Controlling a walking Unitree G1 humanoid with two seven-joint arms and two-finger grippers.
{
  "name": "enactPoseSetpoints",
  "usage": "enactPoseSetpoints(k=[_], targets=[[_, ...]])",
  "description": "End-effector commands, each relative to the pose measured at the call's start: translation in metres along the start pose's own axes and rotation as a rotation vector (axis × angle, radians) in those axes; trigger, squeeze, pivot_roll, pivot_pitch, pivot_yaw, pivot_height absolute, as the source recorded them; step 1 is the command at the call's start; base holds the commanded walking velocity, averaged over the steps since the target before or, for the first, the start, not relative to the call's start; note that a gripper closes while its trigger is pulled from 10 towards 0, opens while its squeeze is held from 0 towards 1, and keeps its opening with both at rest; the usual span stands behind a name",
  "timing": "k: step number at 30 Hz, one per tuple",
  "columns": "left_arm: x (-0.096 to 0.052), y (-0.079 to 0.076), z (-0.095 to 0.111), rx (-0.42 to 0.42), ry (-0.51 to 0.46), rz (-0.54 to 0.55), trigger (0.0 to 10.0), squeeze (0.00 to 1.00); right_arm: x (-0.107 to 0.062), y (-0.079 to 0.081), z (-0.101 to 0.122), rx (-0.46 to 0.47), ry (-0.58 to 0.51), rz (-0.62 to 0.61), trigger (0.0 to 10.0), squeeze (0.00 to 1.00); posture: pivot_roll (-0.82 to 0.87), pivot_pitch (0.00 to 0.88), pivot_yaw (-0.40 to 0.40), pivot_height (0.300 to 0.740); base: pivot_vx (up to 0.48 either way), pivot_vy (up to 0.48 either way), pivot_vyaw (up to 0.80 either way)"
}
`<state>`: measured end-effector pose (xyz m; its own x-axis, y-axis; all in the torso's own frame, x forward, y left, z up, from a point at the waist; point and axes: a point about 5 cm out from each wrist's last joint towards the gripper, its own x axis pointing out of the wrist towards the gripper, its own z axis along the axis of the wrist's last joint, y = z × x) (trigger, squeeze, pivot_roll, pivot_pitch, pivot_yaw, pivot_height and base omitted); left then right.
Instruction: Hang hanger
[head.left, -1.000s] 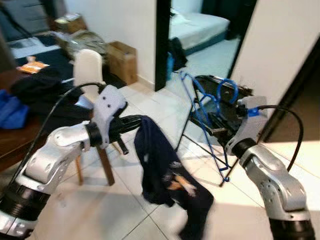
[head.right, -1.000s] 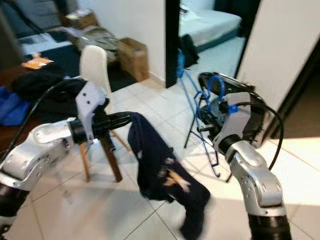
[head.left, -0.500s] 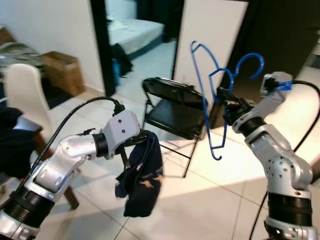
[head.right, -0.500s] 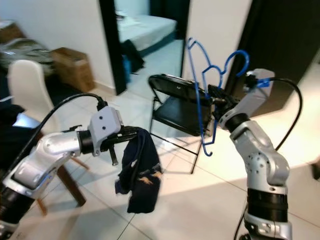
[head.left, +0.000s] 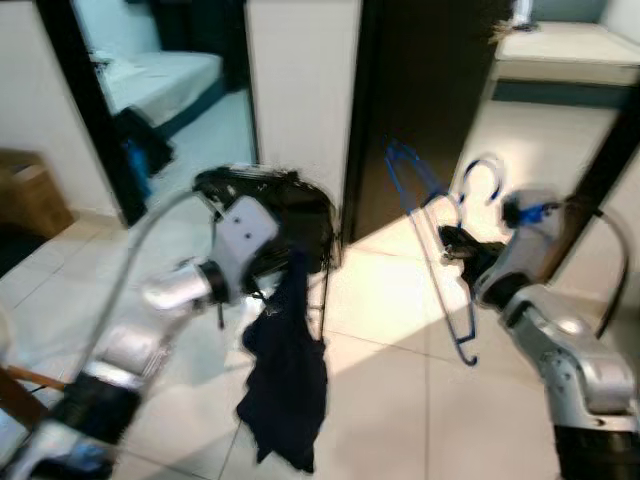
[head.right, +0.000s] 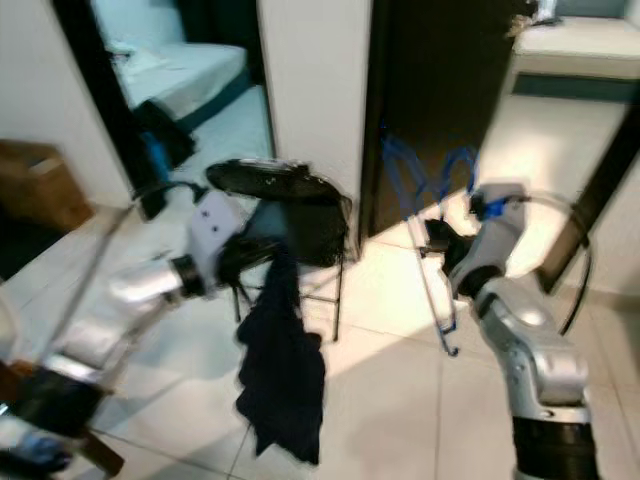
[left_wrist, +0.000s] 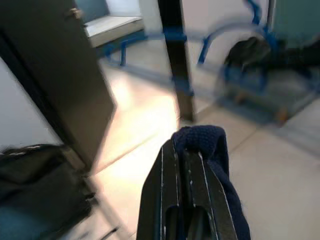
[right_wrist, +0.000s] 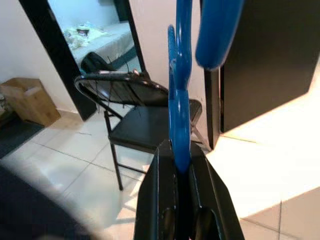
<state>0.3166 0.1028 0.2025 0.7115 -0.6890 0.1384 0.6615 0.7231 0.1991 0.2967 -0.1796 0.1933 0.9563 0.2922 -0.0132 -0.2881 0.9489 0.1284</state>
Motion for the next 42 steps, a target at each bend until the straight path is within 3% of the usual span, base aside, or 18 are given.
enactPoseSetpoints(k=[1,2,5,8,9,10,11,13,15,18,25,29,32,35,37,38,40,42], targets=[[-0.012,0.004,-0.012,-0.162,0.023,0.175,10.0,0.00,-0.004,0.022,-0.007,-0.034,0.009,0.046,10.0,0.00,-0.05,0.000,0.035,0.740,0.000,0.000,-0.77],[-0.015,0.000,-0.015,-0.223,0.023,0.216,10.0,0.00,-0.005,0.026,-0.011,-0.046,0.015,0.052,10.0,0.00,-0.05,0.000,0.035,0.740,0.000,0.000,-0.77],[-0.022,-0.006,-0.021,-0.303,0.032,0.289,10.0,0.00,-0.007,0.027,-0.011,-0.094,0.009,0.040,10.0,0.00,-0.05,0.000,0.032,0.740,0.000,0.000,-0.77],[-0.022,-0.006,-0.021,-0.303,0.032,0.289,10.0,0.00,-0.007,0.027,-0.011,-0.094,0.009,0.040,10.0,0.00,-0.05,0.000,0.032,0.740,0.000,0.000,-0.77],[-0.034,-0.013,-0.028,-0.300,0.064,0.330,10.0,0.00,-0.009,0.020,-0.010,-0.109,0.004,0.006,10.0,0.00,-0.05,0.000,0.031,0.740,0.000,0.000,-0.77],[-0.034,-0.013,-0.028,-0.300,0.064,0.330,10.0,0.00,-0.009,0.020,-0.010,-0.109,0.004,0.006,10.0,0.00,-0.05,0.000,0.031,0.740,0.000,0.000,-0.77],[-0.051,-0.022,-0.035,-0.263,0.101,0.365,10.0,0.00,-0.017,0.015,-0.015,-0.120,0.018,-0.026,10.0,0.00,-0.04,0.000,0.023,0.740,0.000,0.000,-0.77],[-0.051,-0.022,-0.035,-0.263,0.101,0.365,10.0,0.00,-0.017,0.015,-0.015,-0.120,0.018,-0.026,10.0,0.00,-0.04,0.000,0.023,0.740,0.000,0.000,-0.77],[-0.075,-0.034,-0.044,-0.184,0.156,0.399,10.0,0.00,-0.031,0.014,-0.026,-0.119,0.054,-0.053,10.0,0.00,-0.04,0.000,0.014,0.740,0.000,0.000,-0.78],[-0.078,-0.035,-0.046,-0.178,0.158,0.411,10.0,0.00,-0.033,0.015,-0.028,-0.115,0.061,-0.055,10.0,0.00,-0.05,0.000,0.014,0.740,0.000,0.000,-0.78],[-0.070,-0.036,-0.044,-0.187,0.136,0.417,10.0,0.00,-0.030,0.020,-0.027,-0.107,0.056,-0.040,10.0,0.00,-0.05,0.000,0.012,0.740,0.000,0.000,-0.77],[-0.064,-0.031,-0.034,-0.164,0.130,0.409,10.0,0.00,-0.030,0.024,-0.026,-0.129,0.057,-0.007,10.0,0.00,-0.05,0.000,0.008,0.740,0.000,0.000,-0.77],[-0.048,-0.009,-0.015,-0.081,0.063,0.388,10.0,0.00,-0.028,0.024,-0.023,-0.142,0.058,0.039,10.0,0.00,-0.07,0.000,0.020,0.740,0.000,0.000,-0.77],[-0.045,-0.003,-0.011,-0.052,0.050,0.385,10.0,0.00,-0.028,0.024,-0.023,-0.140,0.057,0.050,10.0,0.00,-0.07,0.000,0.024,0.740,0.000,0.000,-0.77],[-0.036,0.018,0.002,0.014,0.016,0.404,10.0,0.00,-0.027,0.028,-0.020,-0.135,0.057,0.102,10.0,0.00,-0.07,0.000,0.029,0.740,0.000,0.000,-0.77],[-0.036,0.018,0.002,0.014,0.016,0.404,10.0,0.00,-0.027,0.028,-0.020,-0.135,0.057,0.102,10.0,0.00,-0.07,0.000,0.029,0.740,0.000,0.000,-0.77],[-0.030,0.037,0.015,0.062,-0.014,0.430,10.0,0.00,-0.026,0.032,-0.019,-0.141,0.059,0.157,10.0,0.00,-0.07,0.000,0.030,0.740,0.000,0.000,-0.77],[-0.027,0.046,0.024,0.093,-0.030,0.433,10.0,0.00,-0.026,0.032,-0.016,-0.147,0.057,0.186,10.0,0.00,-0.07,0.000,0.030,0.740,0.000,0.000,-0.78]])
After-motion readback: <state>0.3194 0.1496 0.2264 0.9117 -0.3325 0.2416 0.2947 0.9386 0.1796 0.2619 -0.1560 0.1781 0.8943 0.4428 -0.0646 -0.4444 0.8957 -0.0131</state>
